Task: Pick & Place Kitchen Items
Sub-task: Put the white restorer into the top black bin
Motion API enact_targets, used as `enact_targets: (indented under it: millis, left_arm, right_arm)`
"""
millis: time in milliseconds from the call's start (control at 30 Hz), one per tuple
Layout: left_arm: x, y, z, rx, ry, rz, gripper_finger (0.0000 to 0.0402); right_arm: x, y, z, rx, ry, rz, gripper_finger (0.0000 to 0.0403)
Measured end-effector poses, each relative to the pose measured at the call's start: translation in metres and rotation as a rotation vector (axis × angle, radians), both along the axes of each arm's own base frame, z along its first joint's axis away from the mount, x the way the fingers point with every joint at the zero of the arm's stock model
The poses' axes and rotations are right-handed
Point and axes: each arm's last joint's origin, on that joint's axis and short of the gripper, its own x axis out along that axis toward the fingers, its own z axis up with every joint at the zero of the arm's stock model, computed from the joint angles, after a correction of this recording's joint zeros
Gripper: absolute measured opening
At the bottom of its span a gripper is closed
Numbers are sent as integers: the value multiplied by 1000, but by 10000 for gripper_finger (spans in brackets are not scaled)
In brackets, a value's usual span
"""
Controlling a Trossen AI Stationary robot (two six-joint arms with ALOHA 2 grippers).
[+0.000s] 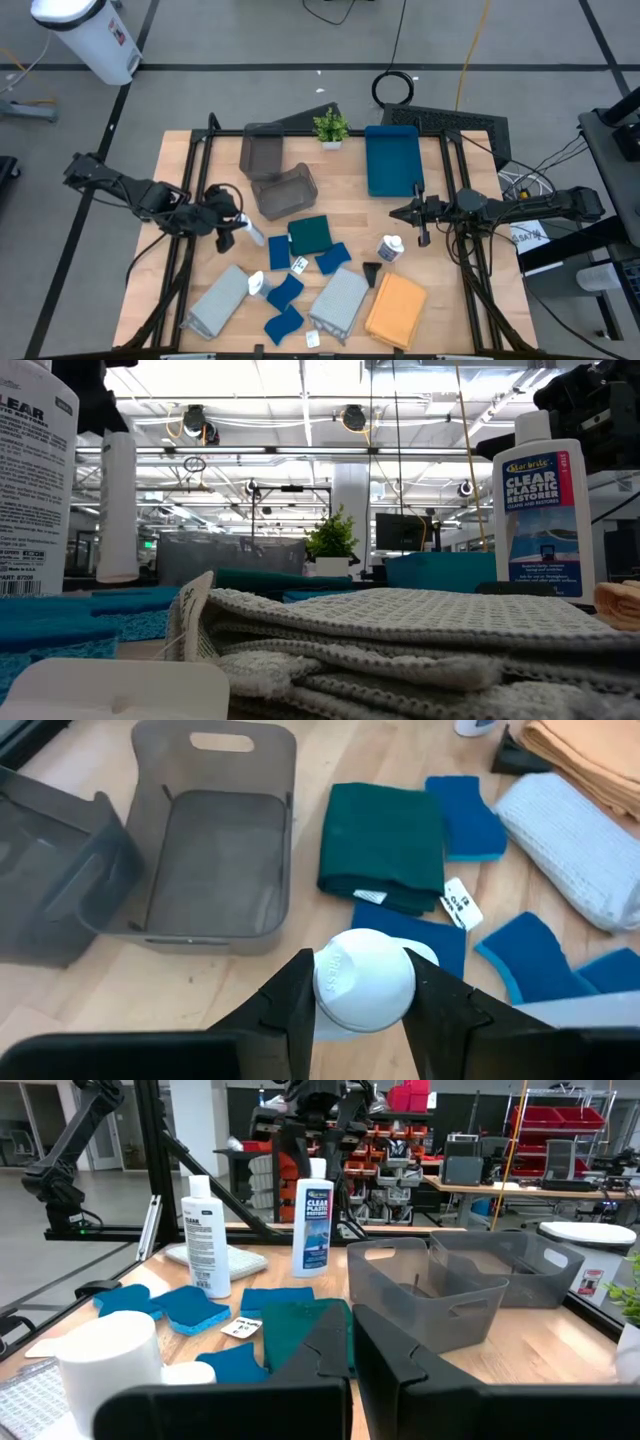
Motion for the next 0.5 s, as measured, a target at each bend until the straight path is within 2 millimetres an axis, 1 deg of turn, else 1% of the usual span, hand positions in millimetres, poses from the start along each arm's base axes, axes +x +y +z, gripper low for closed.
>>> enact_targets:
  millis: [233,367,500]
  left_arm:
    - [3,5,1,2,-20,34,120]
    - [10,4,8,10,-109,3,124]
    - [18,3,18,63,-216,-60,122]
  right_arm:
    - [0,0,0,0,0,0,0]
    - [0,0,0,0,0,0,0]
    - [0,0,0,0,0,0,0]
